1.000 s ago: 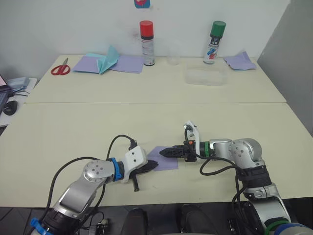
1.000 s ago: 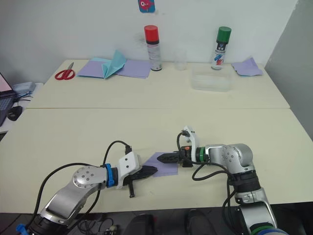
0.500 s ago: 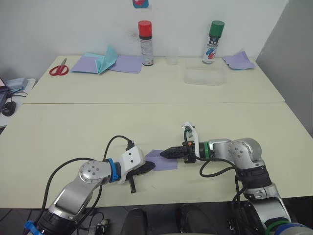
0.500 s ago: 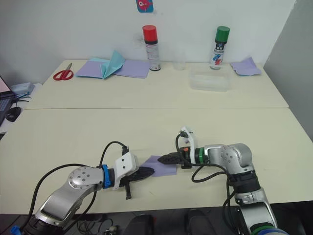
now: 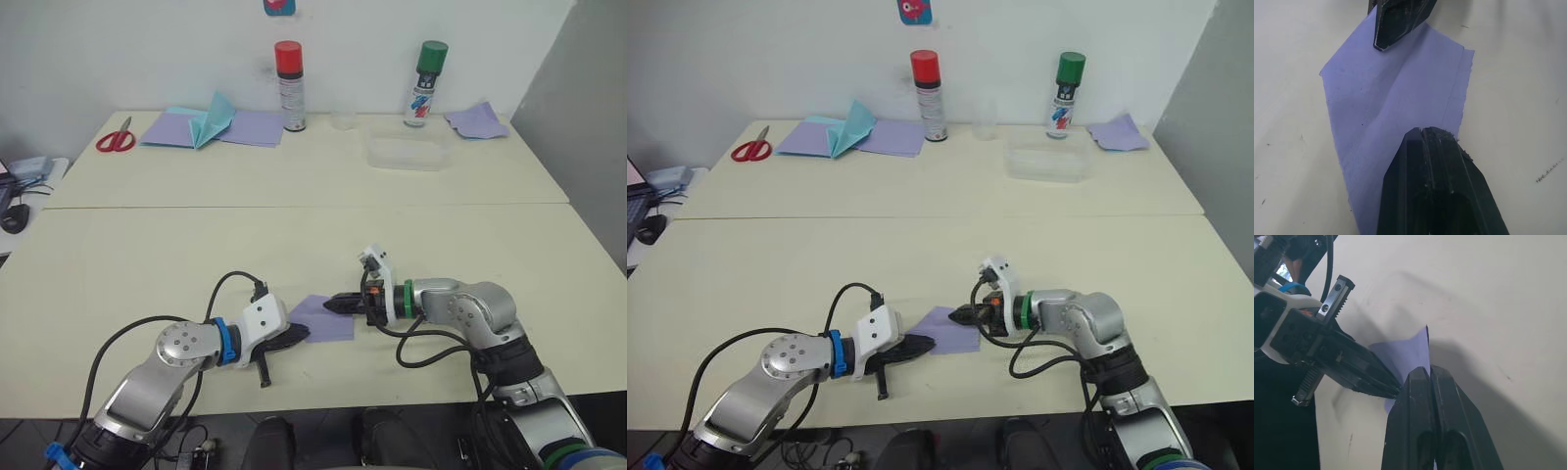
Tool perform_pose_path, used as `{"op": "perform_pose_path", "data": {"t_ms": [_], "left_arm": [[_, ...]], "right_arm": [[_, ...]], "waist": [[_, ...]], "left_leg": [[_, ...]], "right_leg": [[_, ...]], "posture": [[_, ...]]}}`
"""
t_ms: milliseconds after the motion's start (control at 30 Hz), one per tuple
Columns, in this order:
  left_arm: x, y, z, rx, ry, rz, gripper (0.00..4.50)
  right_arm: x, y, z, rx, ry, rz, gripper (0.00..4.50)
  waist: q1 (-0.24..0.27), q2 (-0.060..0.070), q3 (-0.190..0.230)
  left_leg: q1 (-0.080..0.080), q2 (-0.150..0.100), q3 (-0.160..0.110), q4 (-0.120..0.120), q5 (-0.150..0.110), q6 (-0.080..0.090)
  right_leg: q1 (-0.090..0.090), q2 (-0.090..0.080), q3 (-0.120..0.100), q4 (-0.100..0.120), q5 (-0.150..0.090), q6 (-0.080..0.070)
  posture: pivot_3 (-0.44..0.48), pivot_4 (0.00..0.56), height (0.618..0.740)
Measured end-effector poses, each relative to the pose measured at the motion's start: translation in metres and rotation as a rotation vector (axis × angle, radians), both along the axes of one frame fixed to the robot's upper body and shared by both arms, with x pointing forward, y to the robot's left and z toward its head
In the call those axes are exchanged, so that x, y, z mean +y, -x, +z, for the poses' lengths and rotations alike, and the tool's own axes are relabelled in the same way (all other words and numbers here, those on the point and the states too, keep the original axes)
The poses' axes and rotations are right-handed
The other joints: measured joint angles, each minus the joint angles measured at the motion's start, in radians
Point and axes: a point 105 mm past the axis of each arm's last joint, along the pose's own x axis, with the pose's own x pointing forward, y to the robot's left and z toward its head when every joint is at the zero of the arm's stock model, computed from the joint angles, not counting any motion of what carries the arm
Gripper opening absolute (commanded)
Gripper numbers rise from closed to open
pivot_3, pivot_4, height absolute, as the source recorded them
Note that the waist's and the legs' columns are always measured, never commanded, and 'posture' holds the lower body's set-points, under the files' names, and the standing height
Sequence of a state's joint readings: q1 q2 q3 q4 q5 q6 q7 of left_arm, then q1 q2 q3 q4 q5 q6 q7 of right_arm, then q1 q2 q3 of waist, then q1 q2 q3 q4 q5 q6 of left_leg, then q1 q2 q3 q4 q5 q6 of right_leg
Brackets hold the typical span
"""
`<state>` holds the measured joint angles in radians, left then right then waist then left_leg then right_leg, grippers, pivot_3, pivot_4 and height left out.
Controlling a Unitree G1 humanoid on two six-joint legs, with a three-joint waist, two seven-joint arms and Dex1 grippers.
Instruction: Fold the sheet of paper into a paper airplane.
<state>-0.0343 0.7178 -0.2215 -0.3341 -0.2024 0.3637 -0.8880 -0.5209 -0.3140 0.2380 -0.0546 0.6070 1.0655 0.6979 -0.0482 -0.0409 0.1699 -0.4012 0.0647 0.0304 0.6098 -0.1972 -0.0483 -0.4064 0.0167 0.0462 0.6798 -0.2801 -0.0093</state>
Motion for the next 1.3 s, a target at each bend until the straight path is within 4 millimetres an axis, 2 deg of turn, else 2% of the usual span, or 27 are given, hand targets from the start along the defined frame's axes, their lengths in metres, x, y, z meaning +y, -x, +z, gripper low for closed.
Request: {"op": "perform_pose_path", "data": {"t_ms": [267,467,667,800,967,1300], "left_arm": [[0.000,-0.001,0.000,-0.001,-0.001,0.001,0.00],[0.008,-0.001,0.001,0.030,0.012,0.045,0.00],[0.016,0.000,0.001,0.078,0.026,0.100,0.00],[0.018,0.000,0.001,0.096,0.028,0.112,0.00],[0.022,0.002,0.002,0.106,0.016,0.125,0.00],[0.023,-0.001,0.004,0.101,0.012,0.136,0.00]], "right_arm": [[0.000,-0.004,-0.005,-0.075,0.025,0.028,0.05],[0.002,0.009,-0.003,-0.186,0.038,0.142,0.05],[0.005,0.017,-0.006,-0.377,0.096,0.256,0.05],[0.006,0.026,-0.017,-0.477,0.149,0.346,0.05],[0.004,0.030,-0.025,-0.507,0.184,0.400,0.05],[0.005,0.028,-0.030,-0.662,0.239,0.480,0.05]], "waist": [[-0.001,0.000,0.000],[-0.005,0.000,0.000],[-0.007,0.000,0.000],[-0.008,0.000,0.000],[-0.008,0.000,0.000],[-0.007,0.000,0.000]], "left_leg": [[0.000,0.000,0.000,0.000,0.000,0.000],[0.000,0.000,0.000,0.000,0.000,0.000],[0.001,0.000,0.000,0.000,0.000,0.000],[0.001,0.000,0.000,0.000,0.000,0.000],[0.001,0.000,0.000,0.000,0.000,0.000],[0.003,0.000,0.000,0.000,0.000,0.000]], "right_leg": [[0.000,0.000,0.000,0.000,0.000,0.000],[0.000,0.000,0.000,0.000,0.000,0.000],[0.000,0.000,-0.001,0.000,0.000,0.000],[0.000,0.000,0.000,0.000,0.000,-0.001],[0.000,0.000,0.000,0.000,-0.001,-0.001],[0.001,0.000,-0.001,0.001,-0.001,-0.001]], "posture": [[0.000,0.150,0.740],[0.000,0.150,0.740],[0.000,0.150,0.740],[0.000,0.150,0.740],[0.000,0.150,0.740],[0.000,0.150,0.740]]}}
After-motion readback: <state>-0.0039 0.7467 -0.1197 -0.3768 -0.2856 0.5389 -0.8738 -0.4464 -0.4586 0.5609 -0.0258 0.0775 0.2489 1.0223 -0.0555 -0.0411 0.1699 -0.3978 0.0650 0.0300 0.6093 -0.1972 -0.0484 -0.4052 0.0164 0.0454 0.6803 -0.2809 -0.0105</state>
